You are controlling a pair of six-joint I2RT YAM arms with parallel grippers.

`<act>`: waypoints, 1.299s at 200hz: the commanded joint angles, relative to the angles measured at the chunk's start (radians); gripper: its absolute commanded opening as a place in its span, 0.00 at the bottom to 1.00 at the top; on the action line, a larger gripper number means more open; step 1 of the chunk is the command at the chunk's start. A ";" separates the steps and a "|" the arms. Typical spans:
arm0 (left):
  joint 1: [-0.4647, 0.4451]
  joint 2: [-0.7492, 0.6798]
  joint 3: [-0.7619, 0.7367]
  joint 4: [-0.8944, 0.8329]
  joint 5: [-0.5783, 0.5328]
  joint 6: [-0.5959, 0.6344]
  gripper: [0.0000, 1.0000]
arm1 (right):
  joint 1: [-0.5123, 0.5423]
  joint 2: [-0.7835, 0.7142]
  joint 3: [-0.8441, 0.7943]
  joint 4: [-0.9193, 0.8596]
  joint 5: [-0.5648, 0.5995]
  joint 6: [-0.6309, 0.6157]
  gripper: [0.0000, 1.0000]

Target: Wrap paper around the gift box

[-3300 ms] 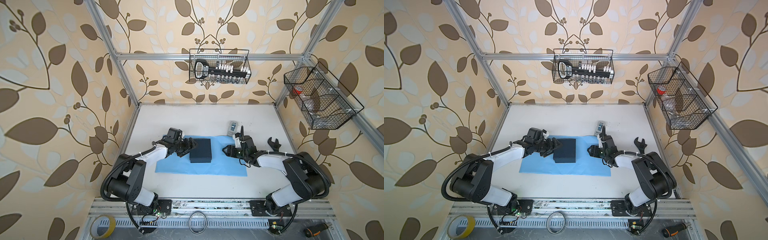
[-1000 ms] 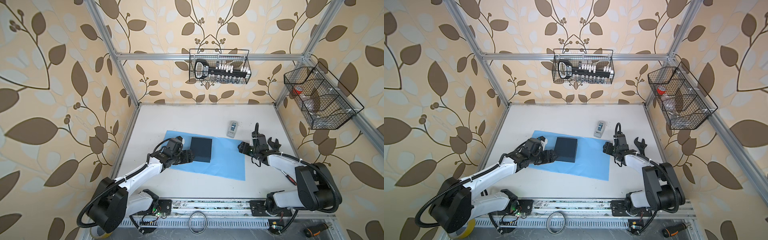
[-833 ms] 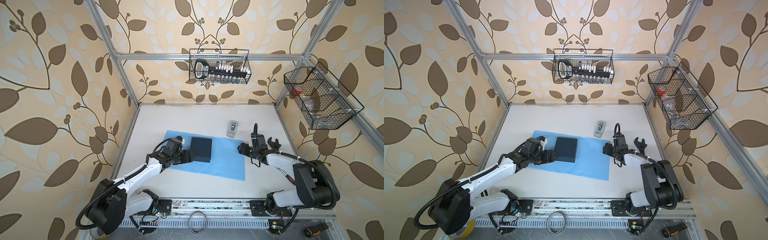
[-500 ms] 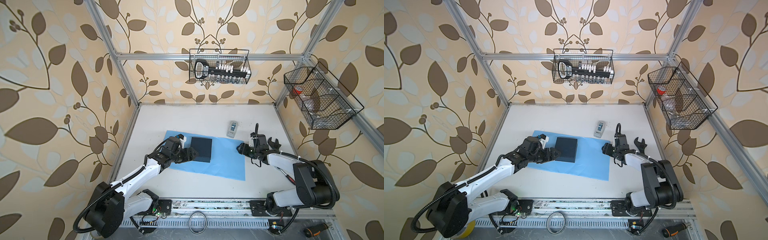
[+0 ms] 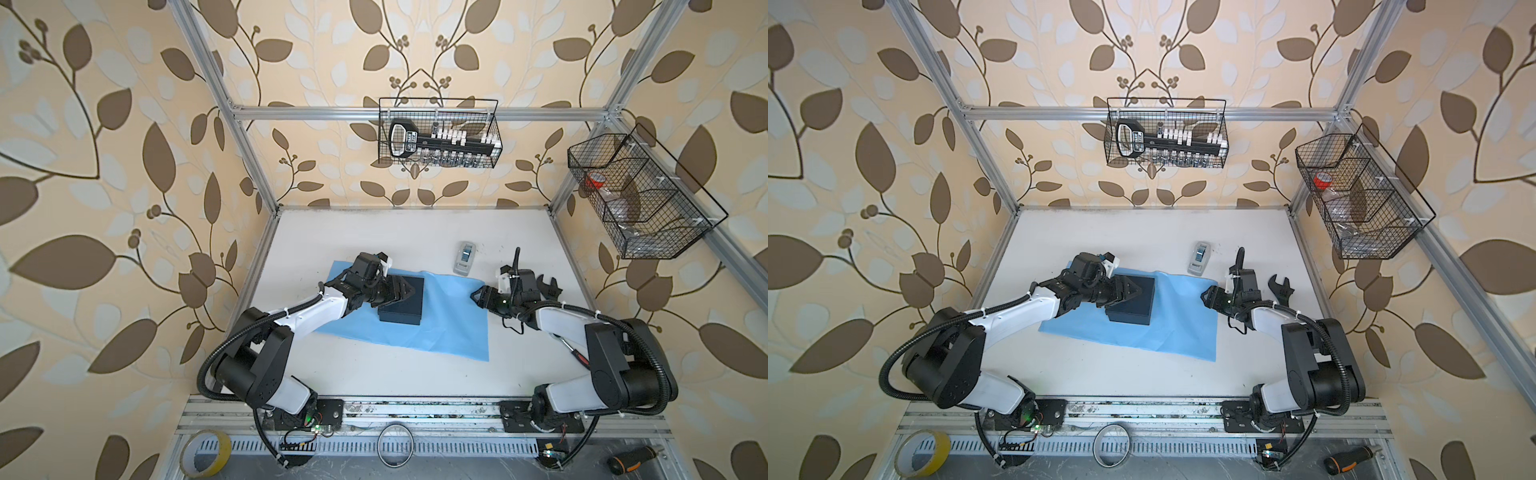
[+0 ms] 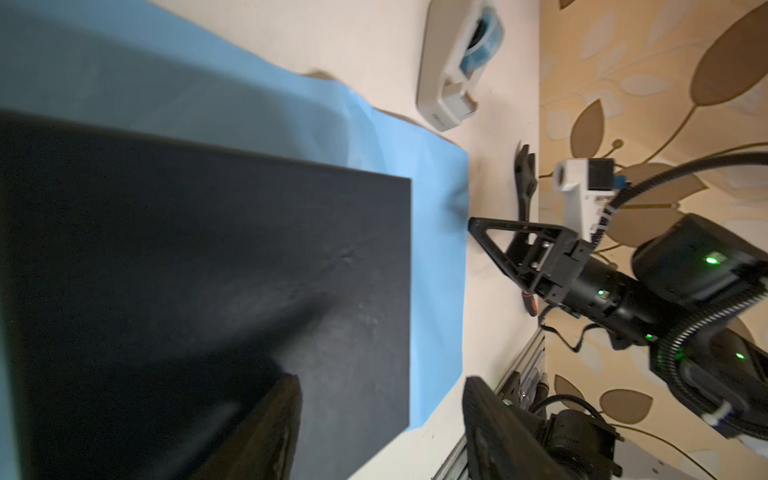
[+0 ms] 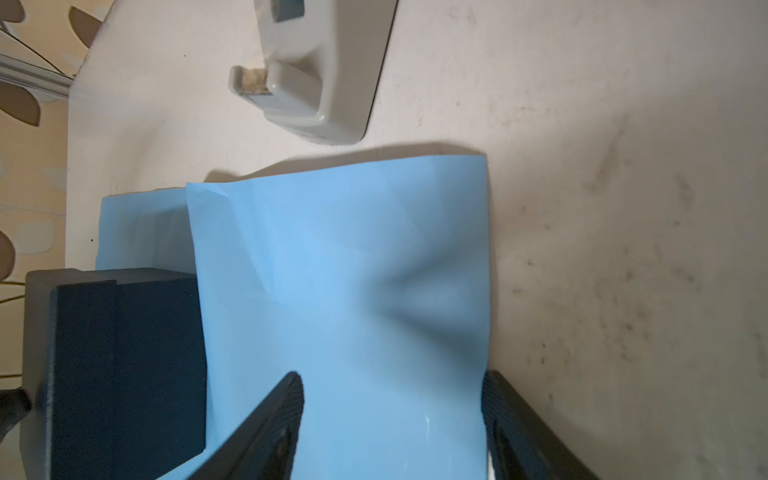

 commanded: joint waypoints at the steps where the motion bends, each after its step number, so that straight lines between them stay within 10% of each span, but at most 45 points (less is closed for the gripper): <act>1: -0.008 0.019 -0.005 0.014 -0.005 0.002 0.63 | -0.005 0.007 -0.032 0.006 -0.040 0.000 0.70; 260: -0.007 0.022 -0.070 0.053 -0.025 0.000 0.62 | 0.020 -0.062 -0.338 0.658 -0.331 0.230 0.80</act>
